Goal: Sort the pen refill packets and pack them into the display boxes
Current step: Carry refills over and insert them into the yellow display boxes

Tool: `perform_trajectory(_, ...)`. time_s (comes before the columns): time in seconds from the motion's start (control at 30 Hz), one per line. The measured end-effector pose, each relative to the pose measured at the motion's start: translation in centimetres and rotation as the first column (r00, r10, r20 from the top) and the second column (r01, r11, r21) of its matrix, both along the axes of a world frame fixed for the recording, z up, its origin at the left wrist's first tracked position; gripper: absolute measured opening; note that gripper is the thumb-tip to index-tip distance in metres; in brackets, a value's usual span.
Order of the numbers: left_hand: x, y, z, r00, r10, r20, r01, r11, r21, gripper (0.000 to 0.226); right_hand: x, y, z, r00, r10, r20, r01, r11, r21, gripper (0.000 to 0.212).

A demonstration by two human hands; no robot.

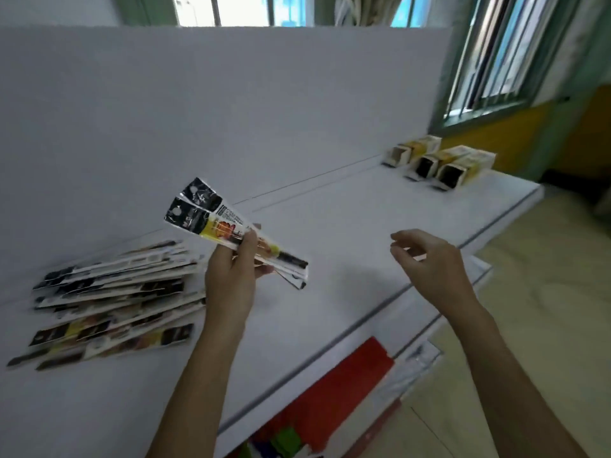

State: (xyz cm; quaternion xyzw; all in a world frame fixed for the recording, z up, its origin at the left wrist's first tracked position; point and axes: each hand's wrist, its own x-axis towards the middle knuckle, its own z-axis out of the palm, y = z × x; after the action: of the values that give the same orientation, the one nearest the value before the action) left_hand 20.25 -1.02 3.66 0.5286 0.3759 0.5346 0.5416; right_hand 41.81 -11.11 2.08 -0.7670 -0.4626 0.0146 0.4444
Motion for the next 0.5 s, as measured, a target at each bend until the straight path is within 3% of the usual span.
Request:
perform_trajectory(0.2,15.5,-4.6,-0.9,0.947,-0.25,0.201,0.272,0.958,-0.092,0.011,13.2,-8.9,-0.7,0.979,-0.204,-0.009,0.204,0.978,-0.034,0.018)
perform_trajectory(0.5,34.9,-10.8,-2.0,0.901,-0.385,0.2,0.423,0.881,-0.212,0.011,27.4,-17.8,-1.5,0.914,-0.406,0.024,0.407,0.91,-0.085,0.023)
